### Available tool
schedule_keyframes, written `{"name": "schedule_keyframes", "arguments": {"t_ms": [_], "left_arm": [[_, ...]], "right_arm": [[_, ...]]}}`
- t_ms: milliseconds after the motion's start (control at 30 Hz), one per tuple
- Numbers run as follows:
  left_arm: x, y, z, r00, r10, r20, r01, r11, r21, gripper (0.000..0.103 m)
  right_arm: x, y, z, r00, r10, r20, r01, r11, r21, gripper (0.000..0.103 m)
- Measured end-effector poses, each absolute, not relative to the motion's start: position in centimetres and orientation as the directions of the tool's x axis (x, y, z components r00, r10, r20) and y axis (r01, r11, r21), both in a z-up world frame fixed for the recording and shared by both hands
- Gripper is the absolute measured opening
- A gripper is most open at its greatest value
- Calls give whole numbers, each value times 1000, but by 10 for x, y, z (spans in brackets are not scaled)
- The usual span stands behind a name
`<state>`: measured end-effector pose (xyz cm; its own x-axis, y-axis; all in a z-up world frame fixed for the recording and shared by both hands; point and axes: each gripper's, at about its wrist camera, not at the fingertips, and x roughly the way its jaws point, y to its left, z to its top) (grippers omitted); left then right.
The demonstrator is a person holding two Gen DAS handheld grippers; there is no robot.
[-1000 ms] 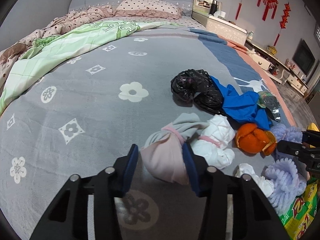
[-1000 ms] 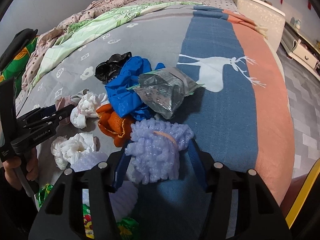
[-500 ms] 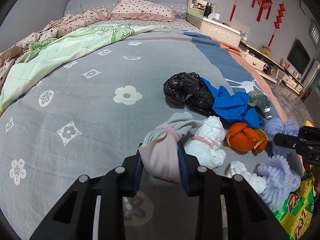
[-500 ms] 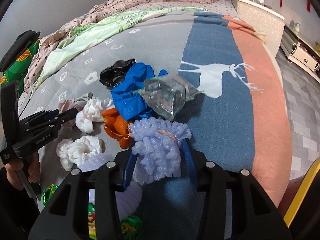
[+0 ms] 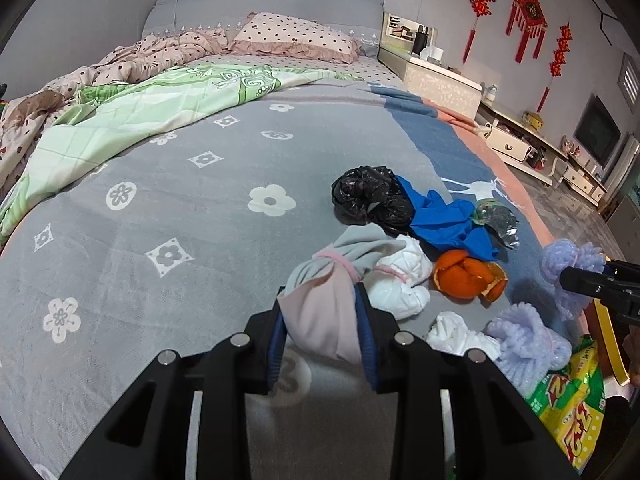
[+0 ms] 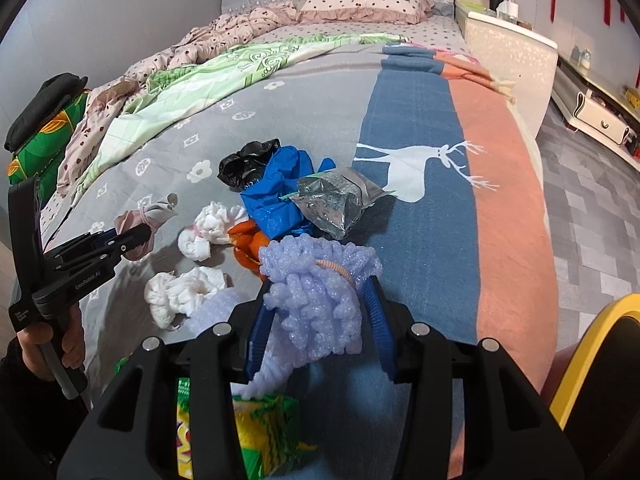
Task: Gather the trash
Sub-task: 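Carry the pink bundle and lavender scrubber over the bin with both tools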
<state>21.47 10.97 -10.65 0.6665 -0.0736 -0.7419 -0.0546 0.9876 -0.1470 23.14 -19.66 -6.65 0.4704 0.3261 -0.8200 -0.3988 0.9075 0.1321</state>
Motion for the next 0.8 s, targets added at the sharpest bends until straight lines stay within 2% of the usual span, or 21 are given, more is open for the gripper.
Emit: {"name": "schedule_keyframes", "arguments": {"t_ms": [800], "left_arm": [[171,56,-19,762,-106,-639,18,989,-144,30]], "right_arm": [[171,-250,6,566,381,-731,-381,907,178,43]]}}
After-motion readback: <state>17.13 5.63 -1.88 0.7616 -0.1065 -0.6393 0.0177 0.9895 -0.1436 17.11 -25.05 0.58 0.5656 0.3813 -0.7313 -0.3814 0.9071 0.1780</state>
